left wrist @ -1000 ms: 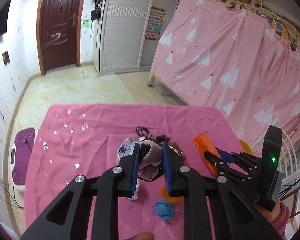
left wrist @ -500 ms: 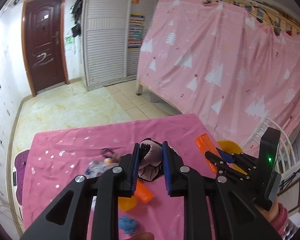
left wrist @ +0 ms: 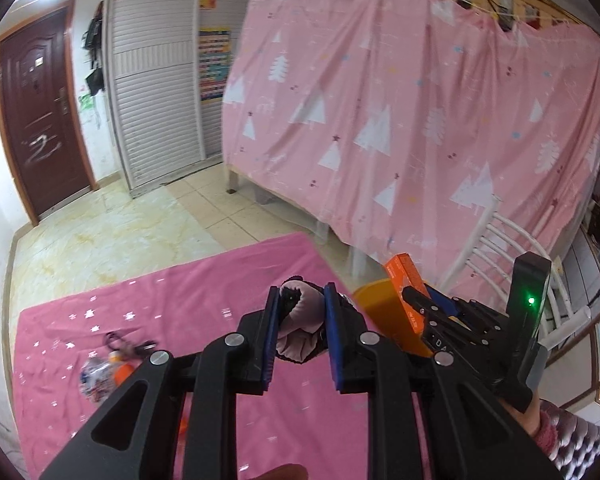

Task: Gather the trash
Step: 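Carry the foam block and cloth to the yellow bin and release both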

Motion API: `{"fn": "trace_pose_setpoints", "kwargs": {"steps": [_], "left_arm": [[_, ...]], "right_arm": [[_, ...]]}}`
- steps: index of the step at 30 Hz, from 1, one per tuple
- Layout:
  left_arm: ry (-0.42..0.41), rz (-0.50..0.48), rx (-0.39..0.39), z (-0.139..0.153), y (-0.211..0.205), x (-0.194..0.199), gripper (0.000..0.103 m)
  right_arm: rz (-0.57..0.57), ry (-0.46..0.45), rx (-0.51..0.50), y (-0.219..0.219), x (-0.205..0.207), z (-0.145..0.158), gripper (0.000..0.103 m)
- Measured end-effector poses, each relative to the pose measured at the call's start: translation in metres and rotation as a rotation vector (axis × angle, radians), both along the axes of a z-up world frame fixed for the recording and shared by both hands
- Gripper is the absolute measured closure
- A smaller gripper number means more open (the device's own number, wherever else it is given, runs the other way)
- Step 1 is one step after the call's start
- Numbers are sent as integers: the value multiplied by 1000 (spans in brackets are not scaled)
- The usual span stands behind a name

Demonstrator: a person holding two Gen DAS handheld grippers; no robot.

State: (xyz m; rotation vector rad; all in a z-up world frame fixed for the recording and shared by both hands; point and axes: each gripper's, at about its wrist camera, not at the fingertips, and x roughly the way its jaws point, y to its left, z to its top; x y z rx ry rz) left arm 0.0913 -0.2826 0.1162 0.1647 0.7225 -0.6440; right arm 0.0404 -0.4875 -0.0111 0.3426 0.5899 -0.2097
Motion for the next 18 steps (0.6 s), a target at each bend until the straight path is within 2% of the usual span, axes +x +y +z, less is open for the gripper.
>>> {"fn": "trace_pose_setpoints", "kwargs": {"steps": [9, 18], "left_arm": [[10, -99, 48, -17, -87, -12, 88], [23, -129, 123, -47, -162, -8, 88]], "right_arm": [[-121, 34, 32, -56, -10, -27, 81], [-176, 86, 106, -92, -9, -63, 81]]}}
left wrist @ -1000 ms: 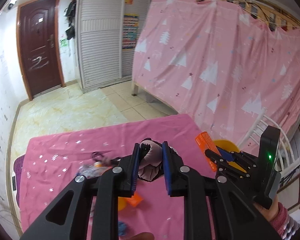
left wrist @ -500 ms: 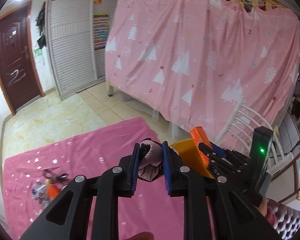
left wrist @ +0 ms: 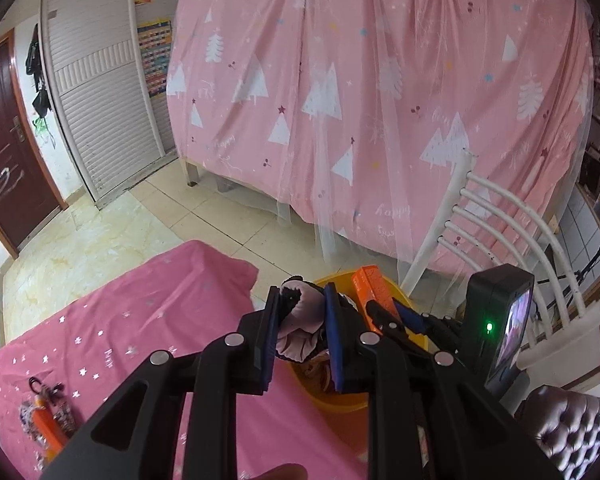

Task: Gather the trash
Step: 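Carry the foam block and cloth to the yellow bin and release both, then move both tools back over the table toward the remaining items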

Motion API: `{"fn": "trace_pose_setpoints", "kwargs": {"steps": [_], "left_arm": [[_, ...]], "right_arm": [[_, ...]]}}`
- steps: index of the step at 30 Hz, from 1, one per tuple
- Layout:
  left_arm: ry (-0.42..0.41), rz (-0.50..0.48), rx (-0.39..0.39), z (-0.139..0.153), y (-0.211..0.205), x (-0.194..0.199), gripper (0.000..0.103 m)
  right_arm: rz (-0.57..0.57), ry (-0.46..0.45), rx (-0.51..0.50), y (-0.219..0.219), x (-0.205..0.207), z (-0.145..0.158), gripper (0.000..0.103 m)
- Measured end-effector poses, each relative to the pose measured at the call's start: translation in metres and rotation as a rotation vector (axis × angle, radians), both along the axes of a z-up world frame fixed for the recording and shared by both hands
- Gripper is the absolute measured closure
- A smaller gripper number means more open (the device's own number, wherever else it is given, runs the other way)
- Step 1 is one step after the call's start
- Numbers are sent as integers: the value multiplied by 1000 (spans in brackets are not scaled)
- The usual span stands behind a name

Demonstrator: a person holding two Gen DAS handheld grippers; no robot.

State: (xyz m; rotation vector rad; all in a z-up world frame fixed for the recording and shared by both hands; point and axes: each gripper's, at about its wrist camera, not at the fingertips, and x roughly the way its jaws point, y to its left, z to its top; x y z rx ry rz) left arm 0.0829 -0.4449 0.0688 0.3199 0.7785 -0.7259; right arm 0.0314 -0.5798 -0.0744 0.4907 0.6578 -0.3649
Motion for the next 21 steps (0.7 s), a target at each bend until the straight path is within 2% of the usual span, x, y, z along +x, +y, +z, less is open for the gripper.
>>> {"fn": "trace_pose_setpoints", "kwargs": {"steps": [6, 7, 8, 10, 12, 21], "left_arm": [[48, 25, -9, -13, -16, 9, 87], [55, 23, -11, -14, -18, 11, 84], [58, 26, -11, -15, -19, 13, 81], [58, 38, -13, -17, -22, 17, 69], [60, 45, -12, -17, -20, 18, 63], [59, 91, -24, -7, 15, 26, 63]], "right_arm": [[-20, 2, 28, -10, -1, -8, 80], [-21, 0, 29, -11, -2, -8, 79], [-23, -1, 29, -12, -3, -8, 74], [-28, -5, 28, -12, -5, -7, 63], [-24, -7, 26, -10, -4, -7, 61], [41, -13, -14, 16, 3, 5, 60]]}}
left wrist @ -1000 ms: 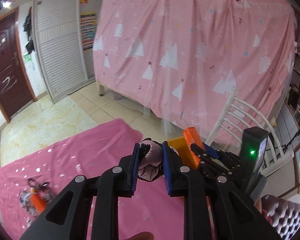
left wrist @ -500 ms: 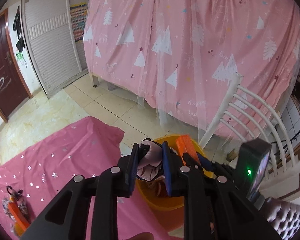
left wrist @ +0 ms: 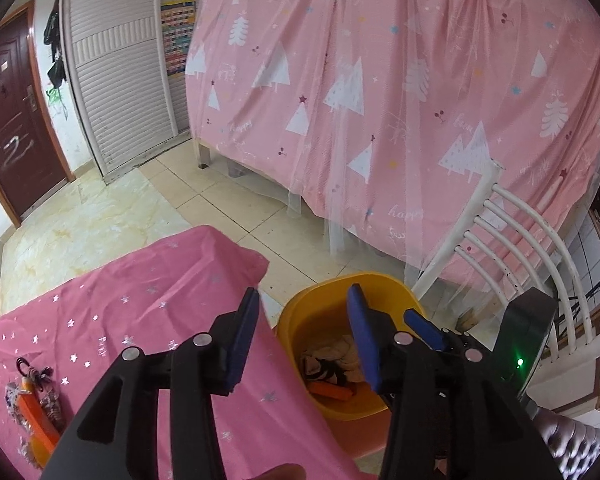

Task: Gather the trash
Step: 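Move both tools back over the table toward the remaining items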

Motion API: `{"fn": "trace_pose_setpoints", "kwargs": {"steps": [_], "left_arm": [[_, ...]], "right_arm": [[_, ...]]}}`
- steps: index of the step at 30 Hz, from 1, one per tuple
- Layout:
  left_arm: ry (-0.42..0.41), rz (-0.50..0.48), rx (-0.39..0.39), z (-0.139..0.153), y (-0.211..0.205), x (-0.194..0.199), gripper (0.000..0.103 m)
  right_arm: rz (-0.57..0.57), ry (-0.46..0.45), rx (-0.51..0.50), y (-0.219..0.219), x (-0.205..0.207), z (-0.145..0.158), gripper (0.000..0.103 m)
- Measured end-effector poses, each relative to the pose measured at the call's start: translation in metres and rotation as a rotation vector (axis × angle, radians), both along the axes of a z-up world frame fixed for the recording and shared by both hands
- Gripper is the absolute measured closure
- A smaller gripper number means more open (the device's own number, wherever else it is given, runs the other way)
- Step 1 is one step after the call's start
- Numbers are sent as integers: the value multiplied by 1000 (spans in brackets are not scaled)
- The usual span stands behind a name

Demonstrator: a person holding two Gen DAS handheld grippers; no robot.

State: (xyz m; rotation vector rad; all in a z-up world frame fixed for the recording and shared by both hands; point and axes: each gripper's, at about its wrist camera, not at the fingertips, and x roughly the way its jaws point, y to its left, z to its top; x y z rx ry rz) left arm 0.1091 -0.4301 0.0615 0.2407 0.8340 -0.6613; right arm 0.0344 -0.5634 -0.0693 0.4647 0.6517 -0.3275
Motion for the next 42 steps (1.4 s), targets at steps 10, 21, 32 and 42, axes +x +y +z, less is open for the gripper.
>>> {"fn": "trace_pose_setpoints", "kwargs": {"steps": [10, 21, 32, 42], "left_arm": [[-8, 34, -24, 18, 69, -1, 63], [-54, 122, -26, 31, 172, 13, 52], [-80, 239, -49, 42, 259, 34, 51], [-62, 304, -44, 26, 328, 35, 47]], "right_arm": [[62, -23, -101, 52, 0, 31, 51], [182, -70, -149, 119, 1, 60, 49], [292, -64, -173, 181, 22, 71, 49], [438, -46, -194, 247, 42, 75, 49]]}}
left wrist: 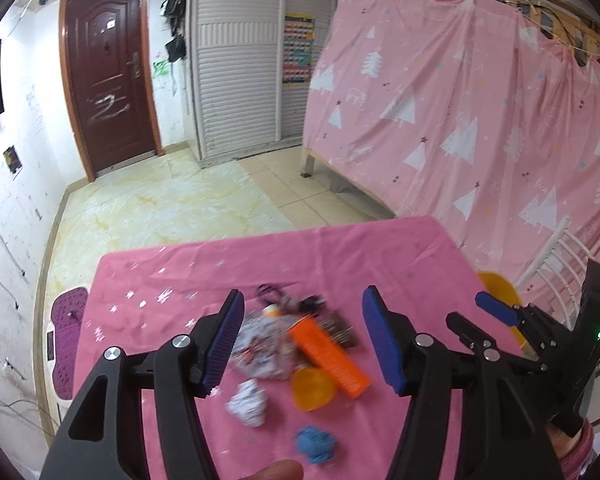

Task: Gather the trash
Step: 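Move both tools back over the table toward the remaining items, then grasp the orange foam block with the right tool while the left tool grasps the crumpled white paper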

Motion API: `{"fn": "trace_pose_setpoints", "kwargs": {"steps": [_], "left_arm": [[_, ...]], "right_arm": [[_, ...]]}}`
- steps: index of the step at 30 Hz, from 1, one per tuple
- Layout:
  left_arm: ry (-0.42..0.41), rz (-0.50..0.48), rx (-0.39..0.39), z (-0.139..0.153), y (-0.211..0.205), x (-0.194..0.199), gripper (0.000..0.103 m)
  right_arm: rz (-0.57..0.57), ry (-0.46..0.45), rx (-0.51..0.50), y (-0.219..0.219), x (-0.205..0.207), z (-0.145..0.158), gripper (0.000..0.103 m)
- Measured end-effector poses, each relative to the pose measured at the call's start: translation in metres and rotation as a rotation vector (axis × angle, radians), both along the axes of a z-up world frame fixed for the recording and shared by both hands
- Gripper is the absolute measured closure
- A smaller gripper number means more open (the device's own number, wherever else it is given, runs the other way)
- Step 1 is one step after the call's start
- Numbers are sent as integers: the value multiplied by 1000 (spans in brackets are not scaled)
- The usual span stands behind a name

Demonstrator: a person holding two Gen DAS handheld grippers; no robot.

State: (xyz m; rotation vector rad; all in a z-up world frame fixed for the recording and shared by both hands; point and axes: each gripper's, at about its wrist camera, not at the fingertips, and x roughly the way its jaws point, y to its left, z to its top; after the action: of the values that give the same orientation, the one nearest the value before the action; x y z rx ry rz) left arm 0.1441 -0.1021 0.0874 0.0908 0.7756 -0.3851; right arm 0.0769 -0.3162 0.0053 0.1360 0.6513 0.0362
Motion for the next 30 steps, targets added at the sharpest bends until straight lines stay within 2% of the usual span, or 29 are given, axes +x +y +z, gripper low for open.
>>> {"fn": "trace_pose_setpoints", "kwargs": {"steps": [7, 13, 21, 26, 30], "left_arm": [[53, 40, 1, -31, 44, 4, 47], [94, 49, -19, -51, 64, 9, 47], [162, -15, 10, -87, 60, 8, 47], [175, -62, 40, -104, 51, 4, 48], [197, -73, 39, -113, 47, 8, 57]], "right_arm": [[96, 46, -20, 43, 16, -11, 49], [148, 78, -43, 69, 26, -17, 49], [172, 117, -63, 84, 28, -27, 49], [183, 124, -78, 91, 29, -29, 49], [190, 129, -78, 92, 29, -29, 49]]}}
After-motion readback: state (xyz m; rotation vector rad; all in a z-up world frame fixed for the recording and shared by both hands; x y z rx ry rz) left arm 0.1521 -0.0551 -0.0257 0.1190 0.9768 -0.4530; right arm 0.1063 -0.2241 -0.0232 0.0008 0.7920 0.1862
